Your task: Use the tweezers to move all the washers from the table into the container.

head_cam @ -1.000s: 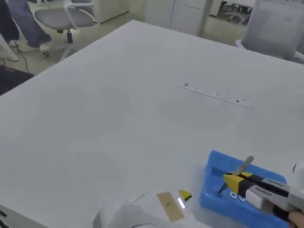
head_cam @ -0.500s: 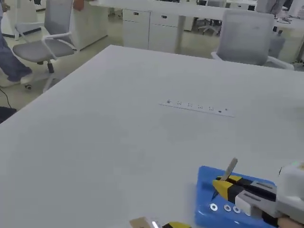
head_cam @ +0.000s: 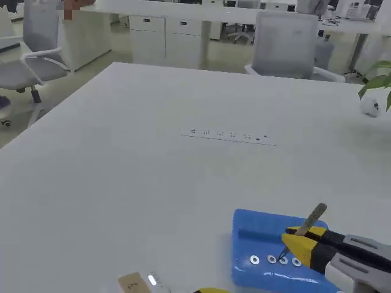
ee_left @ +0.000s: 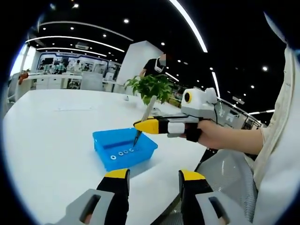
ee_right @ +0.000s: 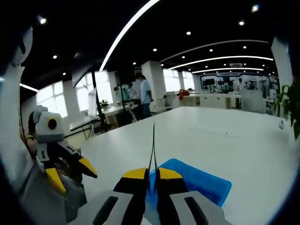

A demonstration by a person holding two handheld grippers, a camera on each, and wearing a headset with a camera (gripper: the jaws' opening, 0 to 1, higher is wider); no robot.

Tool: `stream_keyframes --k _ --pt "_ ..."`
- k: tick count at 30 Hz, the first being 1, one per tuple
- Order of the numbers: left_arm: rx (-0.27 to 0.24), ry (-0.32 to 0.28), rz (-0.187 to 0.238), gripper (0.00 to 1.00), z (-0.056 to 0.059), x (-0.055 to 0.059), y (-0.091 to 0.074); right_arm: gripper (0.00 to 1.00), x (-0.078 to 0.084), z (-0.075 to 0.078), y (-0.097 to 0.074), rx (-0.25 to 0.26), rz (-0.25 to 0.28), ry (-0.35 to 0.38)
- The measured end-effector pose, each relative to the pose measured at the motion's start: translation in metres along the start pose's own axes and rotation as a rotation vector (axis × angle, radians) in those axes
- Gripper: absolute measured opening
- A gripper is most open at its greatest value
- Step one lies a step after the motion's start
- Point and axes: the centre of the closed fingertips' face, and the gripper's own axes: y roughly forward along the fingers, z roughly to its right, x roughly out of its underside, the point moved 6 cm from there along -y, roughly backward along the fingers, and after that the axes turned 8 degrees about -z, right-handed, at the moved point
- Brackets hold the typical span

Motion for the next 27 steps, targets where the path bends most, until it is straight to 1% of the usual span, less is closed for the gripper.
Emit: stream_keyframes --k 2,5,8,9,10,11,12,13,14,15,16,17,18,19,20,21,22,23,25,27 --pt "0.002 -0.008 0.011 0.41 0.0 -0.002 0.0 0.04 0.006 -0.007 -0.006 -0.022 -0.004 -0.001" --pt "0.018 -0.016 0.013 0.4 -0.001 -0.004 -0.001 0.04 0.016 -0.018 -0.012 -0.062 -0.024 -0.006" --pt "0.02 0.026 -0.012 0.38 -0.005 -0.005 0.001 0.04 0.025 -0.024 -0.013 -0.095 -0.056 -0.015" --pt "0.024 0.035 -0.015 0.37 -0.006 -0.006 0.001 0.04 0.031 -0.028 -0.014 -0.119 -0.092 -0.03" --pt "0.035 0.047 -0.019 0.36 -0.007 -0.008 0.002 0.04 0.035 -0.03 -0.013 -0.134 -0.115 -0.045" --pt "0.04 0.055 -0.017 0.34 -0.008 -0.009 0.002 0.04 0.041 -0.035 -0.012 -0.173 -0.164 -0.056" --pt "0.053 0.069 -0.016 0.33 -0.009 -0.012 0.002 0.04 0.045 -0.038 -0.012 -0.213 -0.181 -0.042" --pt "0.064 0.077 -0.019 0.32 -0.009 -0.013 0.002 0.04 0.046 -0.046 -0.011 -0.274 -0.183 -0.037" --pt "0.079 0.086 -0.027 0.32 -0.009 -0.014 0.003 0.04 0.048 -0.048 -0.01 -0.294 -0.194 -0.049" --pt "0.096 0.096 -0.041 0.32 -0.009 -0.014 0.004 0.04 0.049 -0.051 -0.008 -0.312 -0.214 -0.067" --pt "0.101 0.102 -0.043 0.32 -0.01 -0.016 0.005 0.04 0.05 -0.053 -0.008 -0.329 -0.224 -0.075" --pt "0.112 0.103 -0.04 0.31 -0.011 -0.019 0.005 0.04 0.05 -0.055 -0.006 -0.35 -0.226 -0.075" --pt "0.146 0.093 -0.032 0.31 -0.009 -0.024 0.005 0.04 0.051 -0.055 -0.006 -0.365 -0.238 -0.08" --pt "0.16 0.095 -0.033 0.31 -0.01 -0.027 0.004 0.04 0.051 -0.055 -0.006 -0.375 -0.25 -0.091" --pt "0.16 0.107 -0.036 0.32 -0.01 -0.03 0.004 0.03 0.051 -0.055 -0.005 -0.385 -0.259 -0.1" --pt "0.165 0.136 -0.046 0.32 -0.01 -0.033 0.003 0.03 0.051 -0.054 -0.005 -0.397 -0.264 -0.101" --pt "0.166 0.147 -0.053 0.31 -0.01 -0.034 0.003 0.03 0.05 -0.055 -0.006 -0.409 -0.272 -0.108" --pt "0.176 0.164 -0.063 0.3 -0.009 -0.036 0.002 0.03 0.048 -0.055 -0.006 -0.415 -0.277 -0.126" --pt "0.192 0.172 -0.074 0.28 -0.009 -0.039 0.002 0.03 0.047 -0.054 -0.006 -0.427 -0.29 -0.143" --pt "0.213 0.177 -0.086 0.24 -0.007 -0.041 0.003 0.03 0.044 -0.054 -0.008 -0.445 -0.303 -0.177"
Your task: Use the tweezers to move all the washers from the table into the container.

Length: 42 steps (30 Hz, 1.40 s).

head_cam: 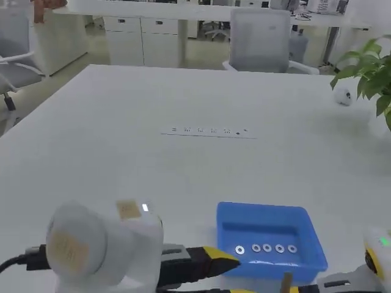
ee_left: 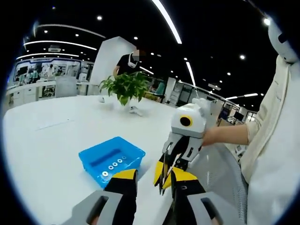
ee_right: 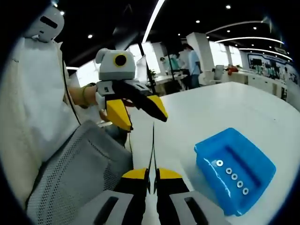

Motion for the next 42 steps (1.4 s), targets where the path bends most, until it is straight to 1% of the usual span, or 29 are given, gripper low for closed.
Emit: stream_keyframes --k 2,3,5,7,9,10,11,12,14,15,16,18,19,20,21,22,23,24,26,27,29,31,32,33,34,35,38,40,42 --pt "0.011 0.009 -0.011 0.2 0.0 -0.002 0.001 0.03 0.0 0.0 -0.002 -0.004 -0.031 -0.028" --pt "0.017 0.024 -0.012 0.18 0.001 -0.004 0.002 0.03 0.0 -0.001 -0.002 -0.006 -0.061 -0.05" --pt "0.024 0.04 -0.024 0.16 0.002 -0.006 0.005 0.03 0.002 -0.001 -0.002 -0.007 -0.098 -0.07" --pt "0.059 0.101 -0.053 0.17 0.007 -0.008 0.009 0.03 0.003 -0.003 -0.002 -0.013 -0.126 -0.087" --pt "0.087 0.151 -0.1 0.2 0.014 -0.007 0.014 0.03 0.004 -0.003 -0.001 -0.01 -0.161 -0.114" --pt "0.095 0.179 -0.13 0.2 0.017 -0.007 0.018 0.03 0.005 -0.004 0.0 -0.01 -0.187 -0.13" --pt "0.078 0.195 -0.135 0.19 0.017 -0.007 0.02 0.03 0.005 -0.005 0.001 -0.013 -0.194 -0.136" --pt "0.071 0.2 -0.135 0.18 0.018 -0.007 0.022 0.03 0.005 -0.005 0.002 -0.015 -0.206 -0.147" --pt "0.082 0.186 -0.132 0.15 0.019 -0.008 0.025 0.03 0.007 -0.006 0.003 -0.012 -0.234 -0.166" --pt "0.09 0.182 -0.135 0.13 0.02 -0.008 0.027 0.03 0.008 -0.006 0.003 -0.009 -0.258 -0.184" --pt "0.094 0.187 -0.141 0.11 0.02 -0.008 0.028 0.03 0.009 -0.006 0.004 -0.004 -0.268 -0.192" --pt "0.092 0.245 -0.197 0.0 0.019 -0.002 0.03 0.04 0.01 -0.006 0.005 0.0 -0.285 -0.201" --pt "0.083 0.258 -0.202 0.0 0.019 -0.001 0.03 0.03 0.01 -0.004 0.005 0.016 -0.295 -0.21" --pt "0.081 0.267 -0.225 0.0 0.02 0.002 0.032 0.03 0.012 -0.005 0.005 0.019 -0.297 -0.208" --pt "0.072 0.299 -0.25 0.0 0.02 0.004 0.033 0.03 0.014 -0.003 0.005 0.024 -0.305 -0.208" --pt "0.061 0.321 -0.26 0.0 0.019 0.005 0.033 0.04 0.015 -0.003 0.004 0.029 -0.307 -0.206" --pt "0.069 0.315 -0.264 0.0 0.02 0.007 0.035 0.04 0.018 0.0 0.004 0.053 -0.313 -0.203" --pt "0.068 0.319 -0.276 0.0 0.019 0.01 0.036 0.05 0.02 0.001 0.004 0.064 -0.321 -0.202" --pt "0.065 0.326 -0.321 0.0 0.015 0.019 0.041 0.06 0.027 0.006 0.004 0.094 -0.352 -0.188" --pt "0.058 0.34 -0.352 0.0 0.012 0.025 0.044 0.06 0.031 0.007 0.005 0.101 -0.36 -0.181" --pt "0.059 0.346 -0.368 0.0 0.01 0.031 0.049 0.06 0.037 0.01 0.007 0.115 -0.368 -0.158" --pt "0.056 0.358 -0.395 0.0 0.008 0.038 0.053 0.07 0.04 0.011 0.008 0.128 -0.373 -0.148" --pt "0.058 0.363 -0.418 0.0 0.005 0.043 0.054 0.08 0.043 0.011 0.009 0.137 -0.378 -0.137" --pt "0.055 0.365 -0.429 0.0 0.004 0.045 0.056 0.09 0.046 0.012 0.008 0.151 -0.387 -0.126" --pt "0.044 0.381 -0.453 0.0 0.001 0.049 0.056 0.12 0.047 0.013 0.008 0.167 -0.382 -0.122" --pt "0.05 0.382 -0.455 0.0 0.001 0.052 0.057 0.14 0.049 0.014 0.007 0.181 -0.375 -0.113" --pt "0.054 0.362 -0.471 0.0 -0.005 0.059 0.059 0.2 0.051 0.013 -0.001 0.217 -0.329 -0.05" --pt "0.049 0.358 -0.49 0.0 -0.008 0.064 0.06 0.24 0.049 0.008 -0.011 0.241 -0.275 -0.015" --pt "0.046 0.354 -0.513 0.0 -0.012 0.069 0.061 0.26 0.045 0.003 -0.025 0.283 -0.216 0.013"
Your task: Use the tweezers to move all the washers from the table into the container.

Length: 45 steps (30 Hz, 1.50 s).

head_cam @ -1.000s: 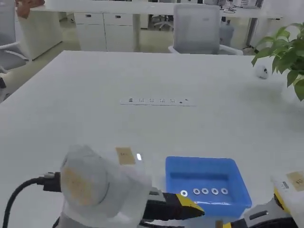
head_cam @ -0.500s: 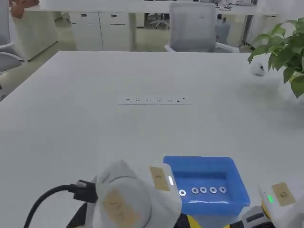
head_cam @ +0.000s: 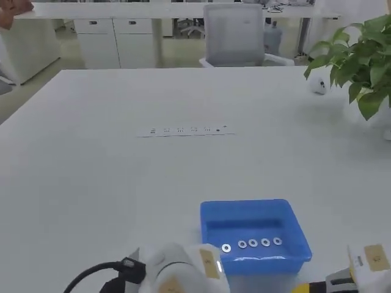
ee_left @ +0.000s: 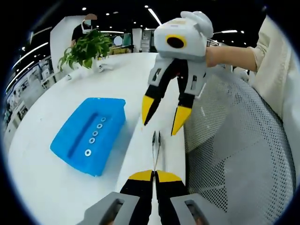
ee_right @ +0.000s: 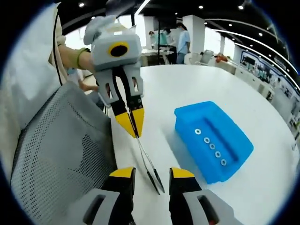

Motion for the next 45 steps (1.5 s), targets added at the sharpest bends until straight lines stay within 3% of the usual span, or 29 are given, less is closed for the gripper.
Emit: stream_keyframes --k 4,7,10,14,19,23,29,34,36,40,44,45 --pt "-0.017 0.007 -0.072 0.0 -0.005 0.012 0.011 0.3 0.004 0.0 -0.033 0.098 0.074 0.071" --pt "-0.022 0.02 -0.093 0.0 -0.005 0.011 0.014 0.36 0.007 0.001 -0.064 0.177 0.161 0.153" --pt "-0.02 0.014 -0.101 0.0 -0.007 0.01 0.017 0.41 0.01 0.004 -0.089 0.263 0.2 0.159" --pt "-0.011 0.011 -0.133 0.0 -0.005 0.009 0.021 0.46 0.013 0.01 -0.112 0.326 0.308 0.239" --pt "-0.02 0.009 -0.166 0.0 -0.004 0.007 0.021 0.51 0.014 0.012 -0.13 0.33 0.486 0.339" --pt "-0.035 -0.027 -0.188 0.0 -0.002 0.007 0.021 0.58 0.019 0.014 -0.138 0.342 0.548 0.349" --pt "-0.068 -0.114 -0.234 0.0 0.0 0.01 0.023 0.65 0.017 0.016 -0.136 0.289 0.565 0.303" --pt "-0.13 -0.222 -0.242 0.07 0.0 0.01 0.021 0.66 0.019 0.024 -0.124 0.227 0.511 0.223" --pt "-0.164 -0.294 -0.215 0.11 0.002 0.01 0.016 0.68 0.021 0.027 -0.118 0.193 0.505 0.228" --pt "-0.266 -0.451 -0.091 0.23 0.006 0.009 -0.003 0.75 0.027 0.029 -0.11 0.192 0.489 0.225" --pt "-0.382 -0.646 0.11 0.41 0.009 0.013 -0.03 0.82 0.031 0.033 -0.109 0.236 0.469 0.252" --pt "-0.422 -0.68 0.182 0.43 0.01 0.014 -0.04 0.83 0.031 0.034 -0.109 0.248 0.468 0.256"
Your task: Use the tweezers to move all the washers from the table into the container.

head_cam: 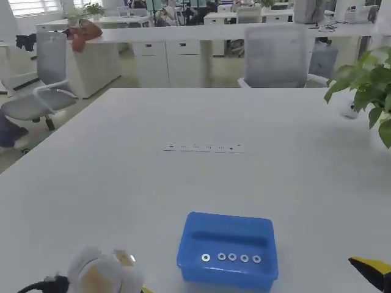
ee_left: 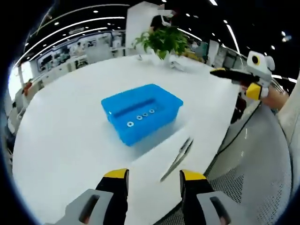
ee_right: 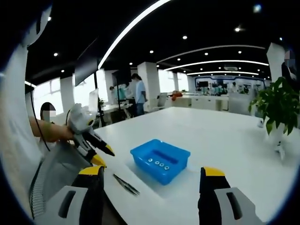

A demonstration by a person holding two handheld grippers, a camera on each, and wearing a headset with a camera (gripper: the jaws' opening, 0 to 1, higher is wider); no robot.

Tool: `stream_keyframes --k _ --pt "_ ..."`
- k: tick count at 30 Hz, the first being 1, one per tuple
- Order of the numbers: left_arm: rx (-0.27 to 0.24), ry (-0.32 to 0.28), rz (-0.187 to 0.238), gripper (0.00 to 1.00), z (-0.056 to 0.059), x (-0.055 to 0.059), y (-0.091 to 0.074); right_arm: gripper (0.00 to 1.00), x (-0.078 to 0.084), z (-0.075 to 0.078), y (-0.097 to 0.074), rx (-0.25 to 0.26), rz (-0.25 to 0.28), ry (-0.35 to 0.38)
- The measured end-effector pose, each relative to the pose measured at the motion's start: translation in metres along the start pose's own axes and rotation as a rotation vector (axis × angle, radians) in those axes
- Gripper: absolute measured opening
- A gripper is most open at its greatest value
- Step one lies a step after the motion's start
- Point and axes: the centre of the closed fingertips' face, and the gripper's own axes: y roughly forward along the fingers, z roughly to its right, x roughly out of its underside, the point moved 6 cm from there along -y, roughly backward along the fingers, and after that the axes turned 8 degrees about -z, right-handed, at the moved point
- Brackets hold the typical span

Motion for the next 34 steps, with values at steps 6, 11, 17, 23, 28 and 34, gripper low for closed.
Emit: stream_keyframes --k 6,11,17,23,28,34 --pt "-0.167 -0.049 0.363 0.68 -0.013 -0.032 -0.04 0.97 -0.004 0.012 -0.002 0.097 0.036 -0.001" --pt "-0.236 -0.088 0.542 0.84 -0.019 -0.042 -0.058 0.99 -0.011 0.016 -0.012 0.165 0.1 0.025" --pt "-0.226 -0.106 0.666 0.99 -0.018 -0.05 -0.066 0.99 -0.015 0.018 -0.019 0.238 0.168 0.054" --pt "-0.174 -0.158 0.666 0.99 -0.022 -0.049 -0.063 0.99 -0.008 0.023 -0.016 0.248 0.157 0.048" --pt "-0.156 -0.179 0.682 0.99 -0.022 -0.048 -0.064 0.98 -0.009 0.022 -0.016 0.256 0.159 0.038" --pt "-0.169 -0.207 0.699 0.99 -0.027 -0.046 -0.068 0.96 -0.005 0.027 -0.017 0.29 0.14 0.02"
